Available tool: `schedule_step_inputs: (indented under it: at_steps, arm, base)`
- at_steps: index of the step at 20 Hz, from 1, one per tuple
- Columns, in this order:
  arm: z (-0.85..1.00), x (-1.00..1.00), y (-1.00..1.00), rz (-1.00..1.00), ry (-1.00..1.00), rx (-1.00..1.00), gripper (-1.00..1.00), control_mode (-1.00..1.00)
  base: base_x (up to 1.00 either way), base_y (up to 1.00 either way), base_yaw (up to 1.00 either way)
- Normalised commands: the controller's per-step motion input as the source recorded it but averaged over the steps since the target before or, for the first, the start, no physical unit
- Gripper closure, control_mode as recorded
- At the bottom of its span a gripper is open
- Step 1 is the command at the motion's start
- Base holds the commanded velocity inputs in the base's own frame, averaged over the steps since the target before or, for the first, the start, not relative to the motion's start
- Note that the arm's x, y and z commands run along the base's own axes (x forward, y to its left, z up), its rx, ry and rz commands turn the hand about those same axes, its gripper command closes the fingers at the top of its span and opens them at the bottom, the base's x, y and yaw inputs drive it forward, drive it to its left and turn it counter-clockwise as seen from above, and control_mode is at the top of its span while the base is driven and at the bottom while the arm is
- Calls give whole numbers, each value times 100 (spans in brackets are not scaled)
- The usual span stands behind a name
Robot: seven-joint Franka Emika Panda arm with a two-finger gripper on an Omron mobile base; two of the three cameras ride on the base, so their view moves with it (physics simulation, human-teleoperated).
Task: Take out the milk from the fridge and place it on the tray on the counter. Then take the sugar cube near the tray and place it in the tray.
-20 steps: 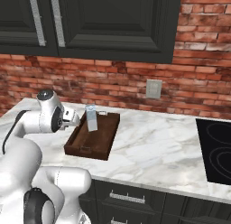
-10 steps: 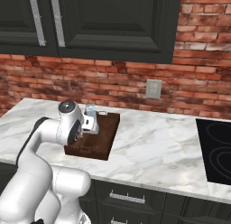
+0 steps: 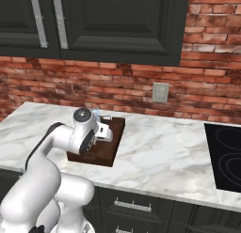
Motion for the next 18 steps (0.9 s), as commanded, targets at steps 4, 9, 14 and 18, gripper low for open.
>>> schedule_step_inputs:
  at_steps: [4,9,14,18]
  arm:
    - [-10,28,-2,0,17,-3,100,-100]
    - [-5,30,-9,1,12,-2,100,-100]
    - [-6,21,-19,13,2,0,100,-100]
    - [-13,4,-16,21,1,0,100,-100]
  base:
    - [0,0,0]
    - [0,0,0]
    - [0,0,0]
    - [0,0,0]
